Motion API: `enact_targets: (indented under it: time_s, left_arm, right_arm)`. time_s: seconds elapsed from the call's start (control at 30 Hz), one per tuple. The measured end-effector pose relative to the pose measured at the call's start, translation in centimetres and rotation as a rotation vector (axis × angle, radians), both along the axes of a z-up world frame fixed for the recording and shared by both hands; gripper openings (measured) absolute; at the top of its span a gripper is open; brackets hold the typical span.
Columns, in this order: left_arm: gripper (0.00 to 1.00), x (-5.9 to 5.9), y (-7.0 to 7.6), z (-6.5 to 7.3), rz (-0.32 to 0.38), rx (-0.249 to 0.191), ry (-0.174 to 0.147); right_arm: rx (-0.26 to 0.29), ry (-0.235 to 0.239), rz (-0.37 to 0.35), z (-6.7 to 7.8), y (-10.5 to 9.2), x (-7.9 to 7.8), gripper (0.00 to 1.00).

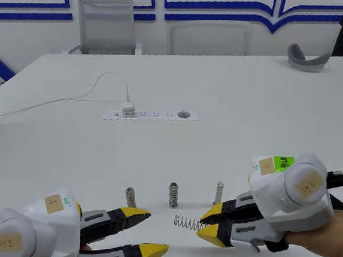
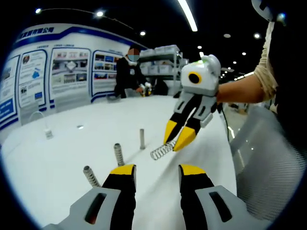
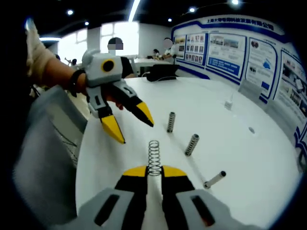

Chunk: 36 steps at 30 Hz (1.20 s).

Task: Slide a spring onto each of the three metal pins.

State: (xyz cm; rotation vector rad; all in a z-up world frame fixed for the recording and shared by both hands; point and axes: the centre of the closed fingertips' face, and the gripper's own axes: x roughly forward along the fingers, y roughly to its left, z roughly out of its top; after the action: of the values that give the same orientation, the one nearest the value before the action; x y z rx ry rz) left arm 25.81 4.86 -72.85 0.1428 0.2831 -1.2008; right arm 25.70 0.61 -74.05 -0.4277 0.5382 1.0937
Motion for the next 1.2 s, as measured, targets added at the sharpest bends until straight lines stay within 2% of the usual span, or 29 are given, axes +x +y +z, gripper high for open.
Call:
enact_targets:
  time_s: [0.37,0.53,0.67,1.03,1.2]
  left_arm:
    - [0.26,-0.4,-1.1,0.2,-0.060,0.021,-0.022]
    - [0.20,-0.9,-1.5,0.3,-0.093,0.030,-0.032]
    - [0.15,-1.5,-1.7,-0.1,-0.129,0.056,-0.045]
    - [0.13,-3.0,-2.2,-0.6,-0.216,0.095,-0.062]
    - [0.13,-3.6,-2.4,-1.0,-0.253,0.124,-0.086]
  right_arm:
    - [-0.025,-0.008,0.080,0.4,0.9,-1.1,0.12]
    - [-0.037,-0.006,0.118,0.5,1.2,-1.7,0.12]
    - [-0.045,-0.003,0.143,0.4,1.3,-2.0,0.12]
    - [-0.072,0.034,0.203,0.2,1.0,-3.5,0.12]
    - [-0.071,0.051,0.221,0.5,1.0,-3.9,0.12]
